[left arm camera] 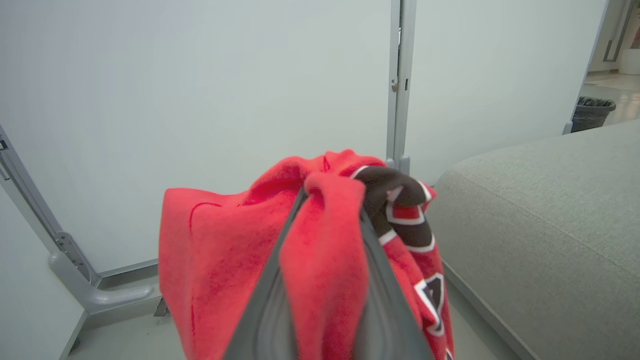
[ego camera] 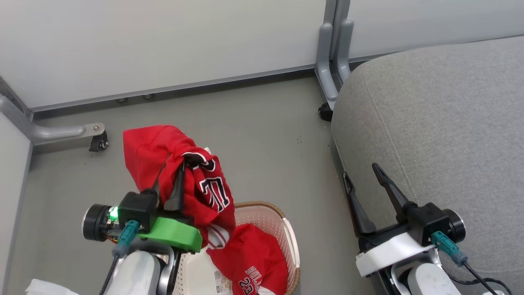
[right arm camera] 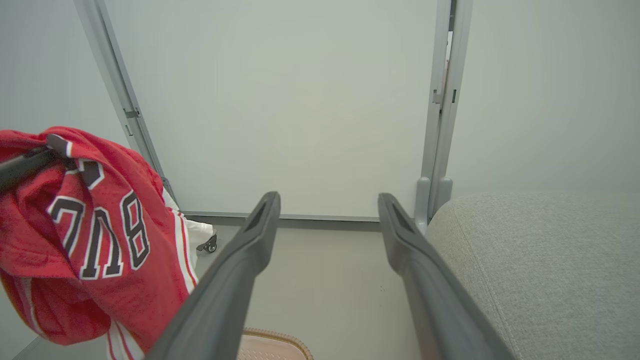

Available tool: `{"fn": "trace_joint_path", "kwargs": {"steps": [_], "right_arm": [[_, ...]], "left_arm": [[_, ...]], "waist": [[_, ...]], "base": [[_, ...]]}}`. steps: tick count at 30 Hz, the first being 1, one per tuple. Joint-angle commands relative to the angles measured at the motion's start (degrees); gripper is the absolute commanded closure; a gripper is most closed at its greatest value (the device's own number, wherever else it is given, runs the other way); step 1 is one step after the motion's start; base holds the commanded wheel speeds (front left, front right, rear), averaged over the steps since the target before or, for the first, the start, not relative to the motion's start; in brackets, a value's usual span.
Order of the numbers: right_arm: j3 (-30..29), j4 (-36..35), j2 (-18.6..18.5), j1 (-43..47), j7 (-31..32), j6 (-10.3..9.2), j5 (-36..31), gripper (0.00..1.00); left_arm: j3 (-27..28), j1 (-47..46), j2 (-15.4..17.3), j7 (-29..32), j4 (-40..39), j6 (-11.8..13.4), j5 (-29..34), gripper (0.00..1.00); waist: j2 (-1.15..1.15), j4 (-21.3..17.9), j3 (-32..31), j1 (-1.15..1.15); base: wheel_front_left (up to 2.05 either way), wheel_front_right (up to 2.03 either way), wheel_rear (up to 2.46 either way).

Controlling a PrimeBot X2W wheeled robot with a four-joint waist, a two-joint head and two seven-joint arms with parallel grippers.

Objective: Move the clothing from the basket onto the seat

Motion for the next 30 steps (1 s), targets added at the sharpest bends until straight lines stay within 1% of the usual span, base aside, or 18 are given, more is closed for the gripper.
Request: {"fn": "trace_joint_path", "kwargs": {"steps": [1, 4, 6, 8, 12, 15, 21, 25, 30], "right_arm": [[0.10, -0.04, -0.13, 0.63, -0.18, 0.00, 0.00, 0.00], [0.44, -0.09, -0.13, 1.12, -0.18, 0.00, 0.12, 0.00], [0.54, -0.11, -0.13, 1.33, -0.18, 0.00, 0.14, 0.00], [0.62, -0.01, -0.13, 1.32, -0.18, 0.00, 0.11, 0.00], [0.58, 0.10, -0.31, 0.91, -0.18, 0.00, -0.01, 0.00], [0.60, 0.20, -0.31, 0.76, -0.18, 0.00, 0.00, 0.00], [0.25, 0.19, -0.25, 0.75, -0.18, 0.00, 0.08, 0.00], [0.39, 0.12, -0.20, 0.48, -0.18, 0.00, 0.21, 0.00], [0.53, 0.03, -0.17, 0.17, -0.18, 0.00, 0.14, 0.00]], "left_arm": [[1.07, 1.03, -0.58, -0.05, -1.72, -0.70, -0.52, 1.00], [3.20, 2.03, -2.35, -0.04, -5.60, -2.54, -1.61, 1.00], [3.26, 1.86, -3.18, -0.04, -7.88, -3.83, -1.19, 1.00], [3.21, 1.44, -3.66, -0.04, -9.89, -4.95, -2.50, 1.00], [1.99, -0.32, -3.94, -0.04, -14.06, -5.95, -4.64, 1.00], [-0.93, -0.25, -3.99, -0.01, -14.96, -5.89, -7.20, 1.00], [-5.12, -1.89, -3.96, -0.04, -17.45, -4.96, -9.29, 1.00], [-6.60, -2.26, -3.95, -0.04, -18.68, -4.21, -10.07, 1.00], [-6.84, -2.17, -3.95, -0.04, -19.42, -4.02, -10.28, 1.00]], "waist": [[0.00, 0.56, -0.97, 0.01], [0.00, 0.61, -1.22, 0.01], [0.00, 0.70, -1.25, 0.01], [0.00, 0.78, -1.23, 0.01], [0.00, 0.69, -1.05, 0.01], [0.00, 0.50, -1.10, 0.01], [0.00, -0.16, -1.12, 0.01], [0.00, -0.48, -0.89, 0.01], [0.00, -0.62, -0.48, 0.01]], "base": [[0.00, 0.00, 0.00], [0.00, 0.00, 0.00], [0.00, 0.00, 0.00], [0.00, 0.00, 0.00], [0.00, 0.00, 0.00], [0.00, 0.00, 0.00], [0.00, 0.00, 0.00], [0.00, 0.00, 0.00], [0.00, 0.00, 0.00]]}}
